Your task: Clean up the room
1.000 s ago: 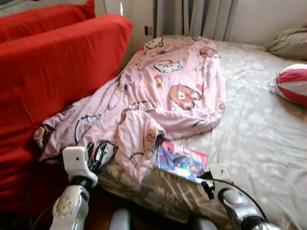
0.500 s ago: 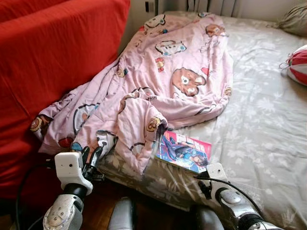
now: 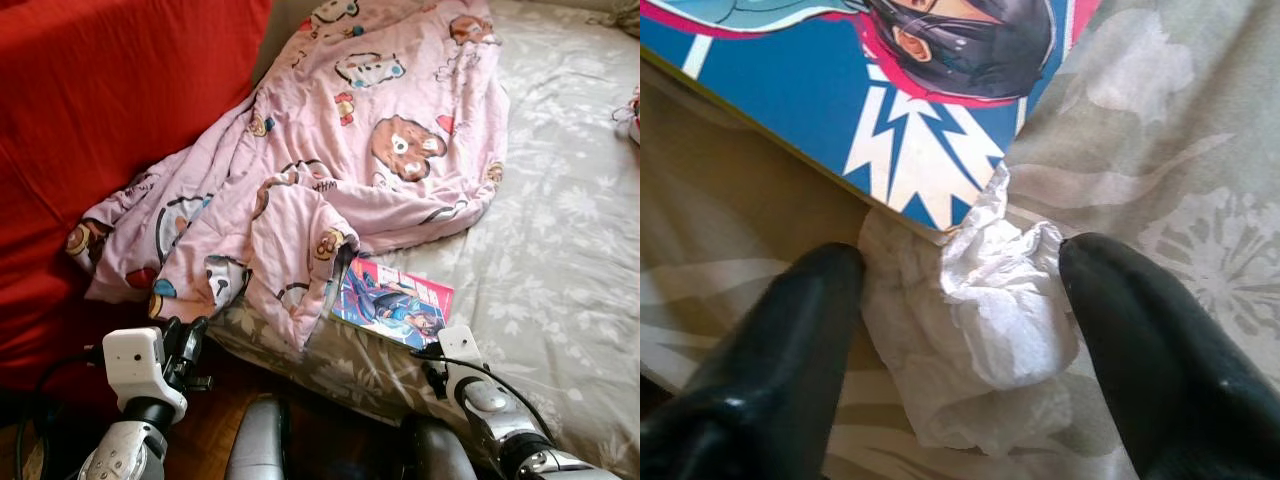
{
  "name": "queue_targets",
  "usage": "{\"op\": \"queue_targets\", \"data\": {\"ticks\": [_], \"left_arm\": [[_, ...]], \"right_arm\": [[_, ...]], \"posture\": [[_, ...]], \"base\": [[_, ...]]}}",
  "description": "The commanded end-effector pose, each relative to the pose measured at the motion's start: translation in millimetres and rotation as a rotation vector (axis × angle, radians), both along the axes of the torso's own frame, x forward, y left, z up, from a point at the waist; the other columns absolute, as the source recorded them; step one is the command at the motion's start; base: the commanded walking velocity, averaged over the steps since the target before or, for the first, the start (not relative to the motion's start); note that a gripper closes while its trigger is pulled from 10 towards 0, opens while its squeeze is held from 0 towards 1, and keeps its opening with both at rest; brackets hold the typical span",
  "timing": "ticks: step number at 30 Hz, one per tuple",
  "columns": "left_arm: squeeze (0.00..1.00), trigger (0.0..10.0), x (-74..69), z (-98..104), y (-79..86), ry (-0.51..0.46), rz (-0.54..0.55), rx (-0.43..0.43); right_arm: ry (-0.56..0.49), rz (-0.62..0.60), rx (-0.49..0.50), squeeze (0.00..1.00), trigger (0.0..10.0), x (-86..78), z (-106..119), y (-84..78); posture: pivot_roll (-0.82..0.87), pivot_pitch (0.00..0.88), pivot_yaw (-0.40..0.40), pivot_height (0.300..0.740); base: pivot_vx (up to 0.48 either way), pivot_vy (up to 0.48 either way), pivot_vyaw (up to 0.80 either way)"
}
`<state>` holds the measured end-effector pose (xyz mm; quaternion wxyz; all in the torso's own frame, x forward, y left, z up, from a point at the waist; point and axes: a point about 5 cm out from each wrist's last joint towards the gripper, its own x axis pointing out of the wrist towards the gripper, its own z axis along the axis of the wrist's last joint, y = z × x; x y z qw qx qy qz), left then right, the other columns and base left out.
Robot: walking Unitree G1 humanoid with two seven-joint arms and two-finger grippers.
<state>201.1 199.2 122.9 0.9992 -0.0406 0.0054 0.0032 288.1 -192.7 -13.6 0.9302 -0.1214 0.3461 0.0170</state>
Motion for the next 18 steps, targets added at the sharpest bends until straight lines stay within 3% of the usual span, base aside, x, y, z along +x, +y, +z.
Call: {"op": "queue_targets", "data": {"ticks": [1, 18], "left_arm": [[0.00, 10.0, -4.4, -1.0, 2.5, 0.019, 0.012, 0.002], [0.00, 10.0, -9.9, -2.2, 4.5, 0.041, 0.033, -0.001]], "right_arm": [[0.017, 0.000, 0.003, 0.00, 0.0, -3.0, -3.2, 1.2], [0.038, 0.021, -0.009, 0.00, 0.0, -7.2, -7.4, 3.4]], "posture": [[0.30, 0.277, 0.039, 0.626], [0.30, 0.269, 0.033, 0.626]], "base": [[0.000, 0.000, 0.00], [0.000, 0.000, 0.00]]}}
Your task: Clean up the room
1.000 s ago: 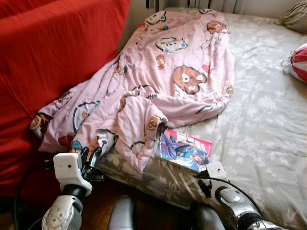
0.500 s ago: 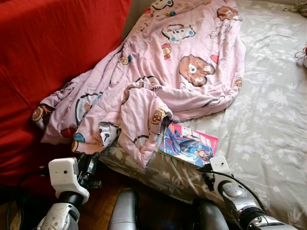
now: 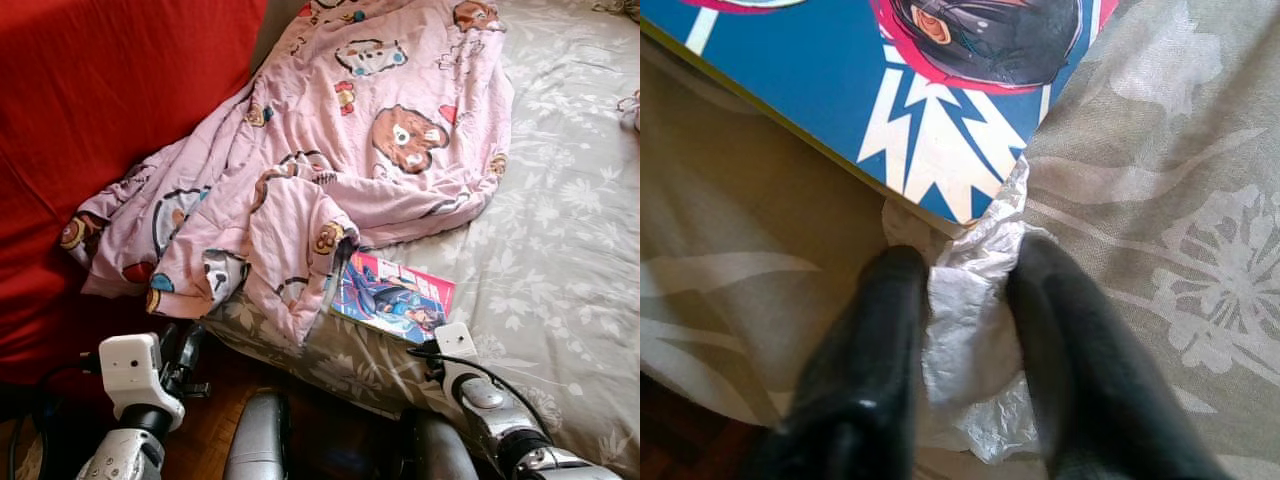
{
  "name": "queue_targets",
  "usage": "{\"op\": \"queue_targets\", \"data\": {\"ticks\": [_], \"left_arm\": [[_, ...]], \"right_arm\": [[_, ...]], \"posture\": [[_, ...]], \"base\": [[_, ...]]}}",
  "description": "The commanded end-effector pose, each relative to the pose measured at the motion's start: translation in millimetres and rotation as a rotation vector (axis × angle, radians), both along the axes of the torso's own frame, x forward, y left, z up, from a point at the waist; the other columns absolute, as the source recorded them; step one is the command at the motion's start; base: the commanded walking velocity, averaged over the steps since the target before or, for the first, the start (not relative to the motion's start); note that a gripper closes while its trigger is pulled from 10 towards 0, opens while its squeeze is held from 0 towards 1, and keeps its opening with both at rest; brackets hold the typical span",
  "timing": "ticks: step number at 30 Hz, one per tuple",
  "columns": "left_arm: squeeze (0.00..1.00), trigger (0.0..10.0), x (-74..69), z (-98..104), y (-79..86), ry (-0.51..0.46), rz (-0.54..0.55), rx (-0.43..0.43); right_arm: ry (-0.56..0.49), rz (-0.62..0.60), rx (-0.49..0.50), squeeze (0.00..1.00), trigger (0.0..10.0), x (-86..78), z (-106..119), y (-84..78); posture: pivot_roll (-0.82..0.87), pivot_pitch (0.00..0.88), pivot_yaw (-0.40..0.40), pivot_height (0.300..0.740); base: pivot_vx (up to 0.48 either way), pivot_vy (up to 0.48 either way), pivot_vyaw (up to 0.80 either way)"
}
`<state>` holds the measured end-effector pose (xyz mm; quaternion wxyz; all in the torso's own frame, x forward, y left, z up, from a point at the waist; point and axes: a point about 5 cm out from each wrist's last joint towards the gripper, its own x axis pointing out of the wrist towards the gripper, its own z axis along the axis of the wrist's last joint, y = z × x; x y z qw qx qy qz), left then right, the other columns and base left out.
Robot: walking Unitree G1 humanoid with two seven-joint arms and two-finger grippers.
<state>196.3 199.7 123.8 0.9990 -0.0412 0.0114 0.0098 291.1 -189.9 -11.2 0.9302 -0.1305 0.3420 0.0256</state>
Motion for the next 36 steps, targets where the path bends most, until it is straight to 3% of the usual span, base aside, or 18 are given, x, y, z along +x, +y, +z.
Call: {"op": "queue_targets", "data": {"ticks": [1, 10, 18, 26, 32, 36], "left_arm": [[0.00, 10.0, -5.8, -3.4, 4.1, 0.030, 0.021, 0.000], [0.00, 10.0, -5.7, -5.6, 5.4, 0.036, 0.028, 0.001], [0.00, 10.0, 11.0, -10.8, 11.7, 0.014, 0.049, 0.001], [0.00, 10.0, 33.0, -17.8, 17.2, -0.016, 0.066, -0.010], [0.00, 10.0, 42.4, -24.0, 21.0, -0.027, 0.077, -0.018], [0.00, 10.0, 45.7, -26.2, 24.0, -0.033, 0.091, -0.023]], "right_arm": [[0.046, -0.004, 0.000, 0.00, 0.0, -10.9, -10.2, 0.4], [0.046, -0.015, -0.001, 0.00, 0.0, -10.5, -10.0, 0.3], [0.012, -0.107, 0.043, 0.00, 0.0, -10.5, -8.5, -6.3], [-0.002, -0.200, 0.113, 0.00, 0.0, -28.5, -19.6, -18.3], [-0.054, -0.243, 0.182, 0.00, 0.0, -42.8, -25.5, -25.1], [-0.121, -0.232, 0.228, 0.00, 0.0, -43.3, -22.1, -22.9]], "posture": [[0.30, 0.270, 0.032, 0.626], [0.30, 0.250, 0.026, 0.626], [0.27, 0.153, 0.007, 0.626], [0.22, 0.016, -0.013, 0.626], [0.19, 0.000, -0.024, 0.626], [0.18, 0.000, -0.023, 0.626]], "base": [[0.000, 0.000, 0.00], [0.000, 0.000, 0.00], [0.000, 0.000, 0.00], [0.000, 0.000, 0.00], [0.000, 0.000, 0.00], [0.000, 0.000, 0.00]]}}
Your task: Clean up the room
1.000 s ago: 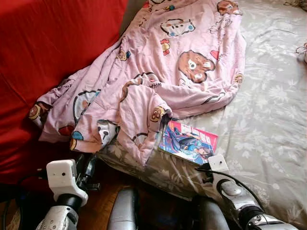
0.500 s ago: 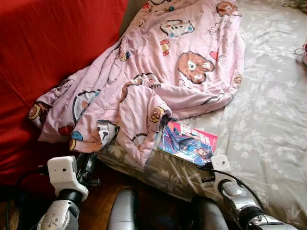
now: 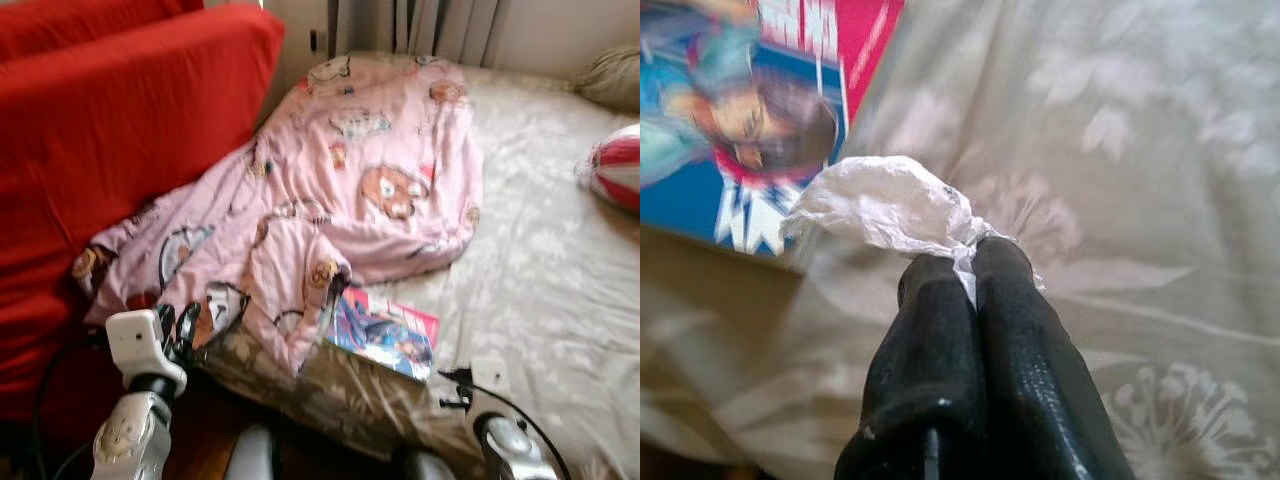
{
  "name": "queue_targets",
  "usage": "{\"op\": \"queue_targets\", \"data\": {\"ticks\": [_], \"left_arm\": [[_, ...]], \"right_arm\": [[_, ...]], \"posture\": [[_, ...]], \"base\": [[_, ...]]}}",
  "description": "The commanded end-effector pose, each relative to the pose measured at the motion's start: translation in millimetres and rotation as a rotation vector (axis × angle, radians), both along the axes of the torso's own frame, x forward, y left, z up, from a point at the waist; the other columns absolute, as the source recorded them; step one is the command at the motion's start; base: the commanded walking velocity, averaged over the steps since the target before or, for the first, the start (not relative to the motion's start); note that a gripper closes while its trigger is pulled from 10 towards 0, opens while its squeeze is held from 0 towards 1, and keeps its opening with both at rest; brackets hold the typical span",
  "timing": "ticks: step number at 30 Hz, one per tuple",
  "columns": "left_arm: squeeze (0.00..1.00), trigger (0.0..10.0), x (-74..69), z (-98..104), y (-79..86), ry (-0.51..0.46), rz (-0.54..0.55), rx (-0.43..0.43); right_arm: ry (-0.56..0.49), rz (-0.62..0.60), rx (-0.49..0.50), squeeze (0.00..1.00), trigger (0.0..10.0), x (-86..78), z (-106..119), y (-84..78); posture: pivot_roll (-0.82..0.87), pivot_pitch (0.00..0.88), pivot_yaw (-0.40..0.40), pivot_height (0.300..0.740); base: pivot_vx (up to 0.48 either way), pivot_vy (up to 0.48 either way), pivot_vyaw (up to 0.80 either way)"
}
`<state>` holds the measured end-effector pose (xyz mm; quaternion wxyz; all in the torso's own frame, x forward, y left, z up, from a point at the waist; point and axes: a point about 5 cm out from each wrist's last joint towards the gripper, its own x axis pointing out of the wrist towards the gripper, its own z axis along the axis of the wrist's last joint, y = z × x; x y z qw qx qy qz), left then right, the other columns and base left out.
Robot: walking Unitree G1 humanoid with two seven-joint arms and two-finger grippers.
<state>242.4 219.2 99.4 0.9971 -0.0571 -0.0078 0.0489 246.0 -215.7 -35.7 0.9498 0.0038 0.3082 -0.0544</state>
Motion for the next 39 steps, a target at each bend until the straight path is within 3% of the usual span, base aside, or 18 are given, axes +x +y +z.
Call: {"op": "queue_targets", "data": {"ticks": [1, 2, 3, 6, 8, 9, 10, 17, 29, 32, 33, 36, 38, 39], "left_arm": [[0.00, 10.0, -0.4, -1.8, 4.5, 0.003, 0.011, 0.008], [0.00, 10.0, 3.5, -1.9, 6.7, -0.001, 0.019, 0.005], [0.00, 10.0, 3.5, -1.9, 6.7, -0.001, 0.019, 0.005], [0.00, 10.0, 8.8, -5.9, 11.0, -0.005, 0.029, 0.010], [0.00, 10.0, 10.3, -8.1, 11.4, -0.003, 0.031, 0.010], [0.00, 10.0, 11.4, -8.9, 11.3, -0.003, 0.032, 0.012], [0.00, 10.0, 12.4, -9.5, 11.0, -0.003, 0.033, 0.015], [0.00, 10.0, 20.3, -16.9, 6.4, 0.008, 0.000, 0.051], [0.00, 10.0, 18.2, -45.5, 12.2, 0.111, -0.039, 0.084], [0.00, 10.0, 15.5, -64.3, 13.4, 0.194, -0.056, 0.079], [0.00, 10.0, 10.5, -81.6, 14.0, 0.280, -0.071, 0.053], [0.00, 10.0, -2.3, -106.9, 14.0, 0.403, -0.071, -0.002], [0.00, 10.0, -5.3, -112.0, 13.8, 0.428, -0.069, -0.010], [0.00, 10.0, -13.2, -123.6, 13.1, 0.493, -0.061, -0.006]], "right_arm": [[-0.033, 0.000, 0.021, 0.00, 0.0, 1.8, 2.3, 2.9], [-0.099, 0.014, 0.051, 0.00, 0.0, 7.0, 9.1, 6.6], [-0.099, 0.014, 0.051, 0.00, 0.0, 7.0, 9.1, 6.6], [-0.279, 0.028, 0.126, 0.00, 0.0, 23.8, 31.8, 16.7], [-0.329, 0.039, 0.149, 0.00, 0.0, 28.5, 38.8, 21.3], [-0.348, 0.056, 0.146, 0.00, 3.8, 29.8, 41.2, 23.9], [-0.362, 0.078, 0.144, 0.00, 10.0, 31.0, 42.7, 26.9], [-0.400, 0.094, 0.184, 0.00, 10.0, 40.4, 49.9, 39.3], [-0.293, 0.059, 0.129, 0.00, 10.0, 35.0, 36.0, 28.0], [-0.206, 0.032, 0.114, 0.00, 10.0, 25.1, 22.8, 22.3], [-0.144, 0.012, 0.102, 0.00, 10.0, 17.1, 13.8, 18.9], [-0.062, -0.032, 0.091, 0.00, 10.0, 3.5, 1.2, 12.3], [-0.038, -0.047, 0.091, 0.00, 10.0, -0.8, -2.3, 10.5], [0.040, -0.092, 0.094, 0.00, 10.0, -14.2, -12.9, 5.3]], "posture": [[0.18, 0.000, -0.023, 0.626], [0.17, 0.000, -0.021, 0.626], [0.17, 0.000, -0.021, 0.626], [0.15, 0.000, -0.015, 0.626], [0.15, 0.000, -0.014, 0.626], [0.14, 0.000, -0.011, 0.626], [0.14, 0.000, -0.010, 0.626], [0.14, 0.000, -0.008, 0.646], [0.14, 0.000, -0.004, 0.706], [0.14, 0.000, -0.003, 0.721], [0.14, 0.000, -0.002, 0.731], [0.13, 0.000, 0.001, 0.740], [0.13, 0.000, 0.001, 0.740], [0.14, 0.000, 0.000, 0.740]], "base": [[0.000, 0.000, 0.00], [0.000, 0.000, 0.00], [0.000, 0.000, 0.00], [0.000, 0.000, 0.00], [0.000, 0.000, 0.00], [0.000, 0.000, 0.00], [0.000, 0.000, 0.00], [0.000, 0.000, 0.00], [0.000, 0.000, 0.00], [0.000, 0.000, 0.00], [0.000, 0.000, 0.00], [0.000, 0.000, 0.00], [0.000, 0.000, 0.00], [0.000, 0.000, 0.00]]}}
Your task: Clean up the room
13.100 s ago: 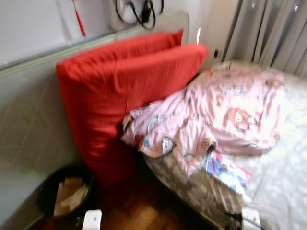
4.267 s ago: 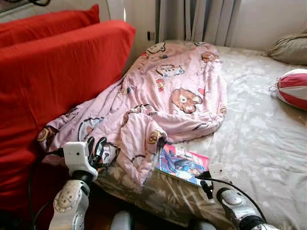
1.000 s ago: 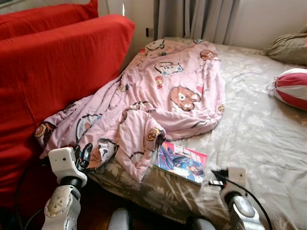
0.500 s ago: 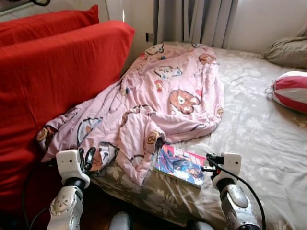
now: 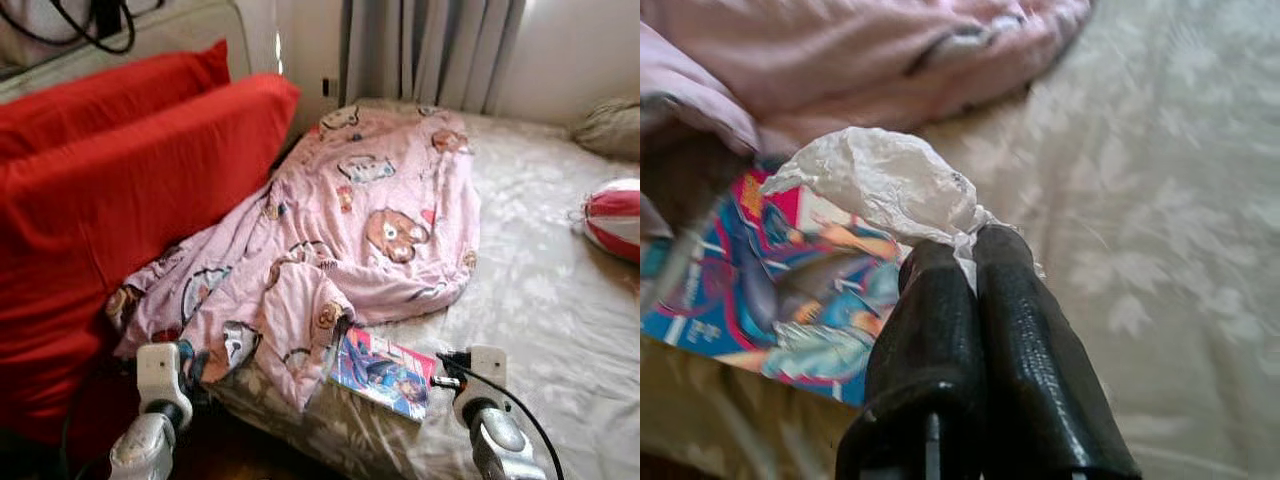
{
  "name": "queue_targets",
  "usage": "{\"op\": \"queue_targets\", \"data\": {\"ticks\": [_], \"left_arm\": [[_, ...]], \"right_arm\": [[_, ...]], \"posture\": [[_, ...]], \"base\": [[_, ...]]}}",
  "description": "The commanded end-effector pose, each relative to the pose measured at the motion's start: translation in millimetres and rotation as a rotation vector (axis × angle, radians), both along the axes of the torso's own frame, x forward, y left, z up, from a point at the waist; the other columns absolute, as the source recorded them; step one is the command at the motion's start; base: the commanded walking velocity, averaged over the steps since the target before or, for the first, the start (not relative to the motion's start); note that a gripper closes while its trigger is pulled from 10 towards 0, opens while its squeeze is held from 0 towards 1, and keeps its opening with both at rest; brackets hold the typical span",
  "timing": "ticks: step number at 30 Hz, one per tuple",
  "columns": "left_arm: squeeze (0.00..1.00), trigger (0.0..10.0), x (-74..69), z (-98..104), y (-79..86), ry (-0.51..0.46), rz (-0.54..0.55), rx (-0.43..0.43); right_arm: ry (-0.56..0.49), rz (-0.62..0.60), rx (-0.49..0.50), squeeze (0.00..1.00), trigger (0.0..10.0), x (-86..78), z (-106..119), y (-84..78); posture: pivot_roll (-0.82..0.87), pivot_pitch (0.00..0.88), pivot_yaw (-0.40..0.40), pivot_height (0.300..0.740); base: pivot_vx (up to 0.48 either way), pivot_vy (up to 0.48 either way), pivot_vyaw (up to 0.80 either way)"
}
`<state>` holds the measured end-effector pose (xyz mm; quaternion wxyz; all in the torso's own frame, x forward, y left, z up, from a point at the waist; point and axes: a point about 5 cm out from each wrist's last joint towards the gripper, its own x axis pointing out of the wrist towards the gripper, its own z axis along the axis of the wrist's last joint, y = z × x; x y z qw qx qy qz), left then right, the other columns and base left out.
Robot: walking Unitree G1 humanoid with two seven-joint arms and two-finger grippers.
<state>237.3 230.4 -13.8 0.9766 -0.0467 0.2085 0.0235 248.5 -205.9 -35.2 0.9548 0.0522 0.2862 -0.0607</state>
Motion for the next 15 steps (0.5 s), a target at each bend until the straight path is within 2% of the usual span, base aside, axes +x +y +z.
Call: {"op": "queue_targets", "data": {"ticks": [1, 3, 7, 9, 10, 12, 15], "left_arm": [[0.00, 10.0, -11.0, -14.5, 1.6, 0.083, 0.015, 0.003], [0.00, 10.0, -17.9, -23.3, 0.1, 0.135, 0.017, 0.000], [0.00, 10.0, -35.3, -40.4, -1.7, 0.245, 0.026, -0.008], [0.00, 10.0, -49.0, -50.5, -1.5, 0.315, 0.040, -0.005], [0.00, 10.0, -49.0, -50.5, -1.5, 0.315, 0.040, -0.005], [0.00, 10.0, -62.8, -59.5, 0.3, 0.377, 0.064, 0.000], [0.00, 10.0, -68.7, -63.2, -1.3, 0.393, 0.083, -0.007]], "right_arm": [[0.120, -0.061, 0.016, 0.00, 10.0, -21.6, -17.0, -6.2], [0.151, -0.096, 0.032, 0.00, 10.0, -30.6, -22.5, -9.0], [0.267, -0.135, 0.039, 0.00, 10.0, -59.4, -39.7, -10.6], [0.362, -0.156, 0.048, 0.00, 10.0, -80.6, -51.0, -9.6], [0.362, -0.156, 0.048, 0.00, 10.0, -80.6, -51.0, -9.6], [0.383, -0.175, 0.063, 0.00, 10.0, -92.1, -56.1, -7.7], [0.399, -0.190, 0.070, 0.00, 10.0, -97.7, -58.7, -5.8]], "posture": [[0.14, 0.000, 0.000, 0.740], [0.15, 0.000, 0.002, 0.740], [0.13, 0.000, 0.024, 0.740], [0.13, 0.000, 0.030, 0.740], [0.13, 0.000, 0.030, 0.740], [0.11, 0.000, 0.040, 0.740], [0.10, 0.000, 0.043, 0.740]], "base": [[0.000, 0.000, 0.00], [0.000, 0.000, 0.00], [0.000, 0.000, 0.00], [0.000, 0.000, 0.00], [0.000, 0.000, 0.00], [0.000, 0.000, 0.00], [0.000, 0.000, 0.00]]}}
